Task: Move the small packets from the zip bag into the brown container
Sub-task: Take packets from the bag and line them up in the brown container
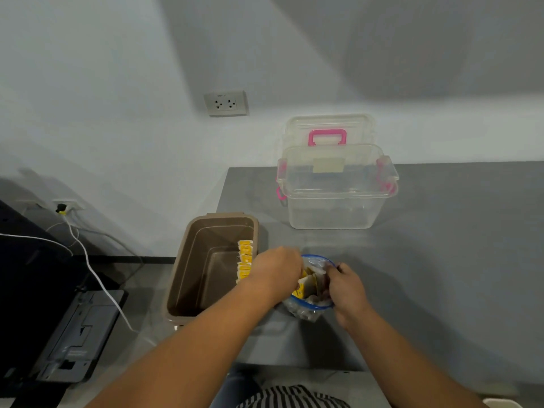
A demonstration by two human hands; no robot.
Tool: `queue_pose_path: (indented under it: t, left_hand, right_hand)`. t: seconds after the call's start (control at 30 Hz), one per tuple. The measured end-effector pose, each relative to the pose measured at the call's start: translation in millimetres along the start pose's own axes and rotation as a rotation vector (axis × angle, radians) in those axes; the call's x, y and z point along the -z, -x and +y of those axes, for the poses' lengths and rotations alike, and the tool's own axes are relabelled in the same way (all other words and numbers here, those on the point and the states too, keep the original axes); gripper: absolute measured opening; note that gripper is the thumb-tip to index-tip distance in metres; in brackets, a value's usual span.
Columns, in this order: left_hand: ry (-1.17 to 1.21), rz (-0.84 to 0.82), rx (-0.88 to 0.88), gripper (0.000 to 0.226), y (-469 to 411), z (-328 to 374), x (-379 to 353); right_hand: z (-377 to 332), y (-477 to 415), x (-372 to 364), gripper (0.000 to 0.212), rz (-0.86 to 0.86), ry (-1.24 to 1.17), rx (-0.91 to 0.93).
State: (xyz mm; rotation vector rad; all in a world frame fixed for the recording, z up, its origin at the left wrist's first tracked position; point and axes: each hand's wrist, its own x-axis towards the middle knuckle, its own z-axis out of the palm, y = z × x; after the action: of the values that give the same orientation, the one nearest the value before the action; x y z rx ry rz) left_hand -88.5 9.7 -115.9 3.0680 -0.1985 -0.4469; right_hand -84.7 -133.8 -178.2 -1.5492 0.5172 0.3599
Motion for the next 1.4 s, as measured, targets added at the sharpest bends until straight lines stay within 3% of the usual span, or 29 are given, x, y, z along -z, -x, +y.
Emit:
queue_pose_path:
  t: [0.1, 0.23, 0.47, 0.77, 1.13, 1.4]
  left_hand:
    - [-0.075, -0.038, 0.006, 0.003, -2.2, 2.4, -6.0]
    - [-0.074, -0.066, 0.014, 0.005, -3.4, 6.3, -10.1]
    - [0.115, -0.076, 0.046, 0.02, -4.3, 4.6, -8.8]
    - [0.269, 0.009, 0.037, 0.014, 5.0, 4.5, 8.8]
    - [0.389, -0.012, 0.031, 0.043, 6.2, -1.7, 11.5]
    - [0.433, 0.079, 0.037, 0.014, 8.1, -4.7, 20.1]
  right_hand:
    - [0.8, 1.2, 2.6, 0.023, -0.009, -0.027, 0.004]
    - [0.8, 1.9, 3.6, 0.021, -0.012, -0.045, -0.011]
    - [3.2, -2.9, 2.9, 0.022, -0.012, -0.015, 0.0]
    - [1.1, -3.3, 0.3, 0.022, -0.013, -0.05, -0.019]
    - [-1.0, -0.4, 1.3, 0.021, -0.036, -0.038, -0.035]
    - [-0.7, -2.8, -3.0, 0.02, -0.011, -0.014, -0.032]
